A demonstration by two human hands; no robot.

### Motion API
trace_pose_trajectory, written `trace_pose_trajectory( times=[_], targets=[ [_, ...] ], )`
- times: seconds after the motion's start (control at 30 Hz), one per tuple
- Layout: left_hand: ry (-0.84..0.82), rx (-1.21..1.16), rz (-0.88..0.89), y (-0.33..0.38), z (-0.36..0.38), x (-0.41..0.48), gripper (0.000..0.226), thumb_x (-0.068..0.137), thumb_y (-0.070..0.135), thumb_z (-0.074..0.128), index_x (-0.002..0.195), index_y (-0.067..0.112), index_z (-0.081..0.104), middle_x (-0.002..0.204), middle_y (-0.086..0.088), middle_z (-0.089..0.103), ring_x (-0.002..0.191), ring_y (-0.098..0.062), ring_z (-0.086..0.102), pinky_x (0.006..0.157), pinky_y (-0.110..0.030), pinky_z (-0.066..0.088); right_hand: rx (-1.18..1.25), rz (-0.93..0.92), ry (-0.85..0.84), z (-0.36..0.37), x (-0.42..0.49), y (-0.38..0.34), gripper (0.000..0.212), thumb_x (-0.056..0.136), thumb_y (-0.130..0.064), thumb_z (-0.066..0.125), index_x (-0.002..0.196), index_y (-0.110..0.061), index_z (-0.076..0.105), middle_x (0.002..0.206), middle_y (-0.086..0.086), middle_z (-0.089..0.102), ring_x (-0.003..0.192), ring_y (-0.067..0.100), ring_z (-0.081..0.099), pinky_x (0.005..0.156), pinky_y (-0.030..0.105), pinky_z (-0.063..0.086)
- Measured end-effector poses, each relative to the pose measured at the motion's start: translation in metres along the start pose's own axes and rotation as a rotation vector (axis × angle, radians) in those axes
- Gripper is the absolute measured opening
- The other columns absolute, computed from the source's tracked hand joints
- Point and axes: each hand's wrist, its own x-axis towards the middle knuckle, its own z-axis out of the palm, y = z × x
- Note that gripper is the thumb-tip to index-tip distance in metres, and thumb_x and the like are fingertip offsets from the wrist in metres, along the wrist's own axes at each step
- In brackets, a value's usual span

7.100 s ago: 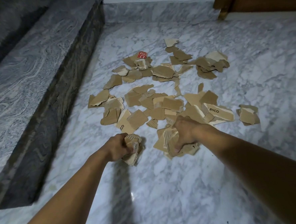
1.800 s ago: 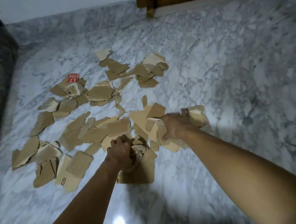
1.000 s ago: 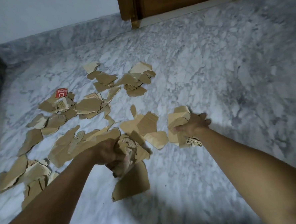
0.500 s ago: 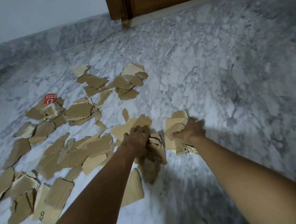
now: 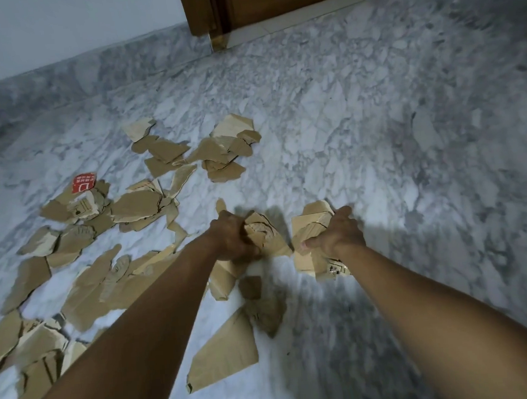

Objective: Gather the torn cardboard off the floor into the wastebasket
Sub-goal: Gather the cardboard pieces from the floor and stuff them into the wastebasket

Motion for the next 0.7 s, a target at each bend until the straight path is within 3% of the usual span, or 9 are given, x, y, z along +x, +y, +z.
trace_pose_trajectory(
  times=[0.1, 0.2, 0.37, 0.47, 0.53, 0.6, 0.7],
  targets=[
    [0.077, 0.176, -0.026, 0.005, 0.018, 0.005, 0.080, 0.068, 0.047, 0.074, 0.140, 0.038, 0.041, 0.124, -0.010, 0.048, 0.113, -0.033, 0.051, 0.096, -0.046, 0.049, 0.013, 0.018, 0.002, 0.000, 0.002, 0.000, 0.121, 0.055, -0.043, 0.096, 0.143, -0.005, 0.021, 0.142, 0.019, 0.045, 0.127, 0.039, 0.052, 0.096, 0.042, 0.051],
    [0.162, 0.205, 0.008, 0.006, 0.025, 0.007, 0.065, 0.075, 0.038, 0.071, 0.135, 0.029, 0.046, 0.120, -0.010, 0.050, 0.113, -0.033, 0.052, 0.092, -0.045, 0.048, 0.024, 0.027, -0.009, 0.000, 0.005, -0.001, 0.124, 0.050, -0.045, 0.097, 0.142, -0.002, 0.026, 0.139, 0.018, 0.050, 0.124, 0.037, 0.056, 0.096, 0.041, 0.052],
    [0.240, -0.014, 0.134, 0.004, 0.017, -0.004, 0.070, 0.078, 0.027, 0.074, 0.136, 0.020, 0.035, 0.115, -0.010, 0.056, 0.105, -0.031, 0.059, 0.086, -0.038, 0.048, 0.024, -0.023, 0.006, 0.002, 0.001, 0.007, 0.091, 0.050, -0.048, 0.096, 0.121, -0.006, 0.057, 0.122, 0.013, 0.066, 0.108, 0.031, 0.066, 0.078, 0.031, 0.052],
    [0.321, -0.299, 0.147, 0.003, 0.001, -0.021, 0.066, 0.078, 0.021, 0.077, 0.122, 0.022, 0.027, 0.095, -0.007, 0.065, 0.084, -0.028, 0.064, 0.076, -0.043, 0.056, -0.005, -0.075, 0.041, 0.002, -0.008, 0.011, 0.087, 0.053, -0.050, 0.094, 0.120, -0.010, 0.057, 0.124, 0.011, 0.063, 0.110, 0.031, 0.064, 0.079, 0.032, 0.051],
    [0.208, -0.479, 0.110, -0.008, -0.014, -0.039, 0.083, 0.070, 0.023, 0.083, 0.123, 0.030, 0.020, 0.090, -0.010, 0.068, 0.079, -0.030, 0.068, 0.075, -0.047, 0.058, -0.082, -0.170, 0.005, -0.005, -0.017, 0.007, 0.083, 0.050, -0.053, 0.093, 0.115, -0.013, 0.062, 0.119, 0.009, 0.065, 0.106, 0.028, 0.064, 0.076, 0.031, 0.051],
    [0.005, -0.406, 0.079, -0.022, -0.023, -0.062, 0.095, 0.062, 0.027, 0.088, 0.130, 0.032, 0.021, 0.103, -0.007, 0.069, 0.094, -0.028, 0.068, 0.086, -0.046, 0.056, -0.139, -0.294, -0.078, -0.016, -0.029, 0.001, 0.074, 0.047, -0.054, 0.092, 0.107, -0.017, 0.068, 0.107, 0.003, 0.070, 0.096, 0.022, 0.067, 0.071, 0.028, 0.049],
    [-0.275, -0.170, 0.022, -0.048, -0.009, -0.104, 0.070, 0.062, 0.030, 0.090, 0.119, 0.034, 0.051, 0.117, 0.006, 0.064, 0.115, -0.020, 0.059, 0.099, -0.032, 0.047, -0.145, -0.445, -0.239, -0.028, -0.062, -0.006, 0.060, 0.053, -0.046, 0.094, 0.101, -0.019, 0.071, 0.099, -0.005, 0.073, 0.092, 0.015, 0.067, 0.073, 0.025, 0.049]
  ],
)
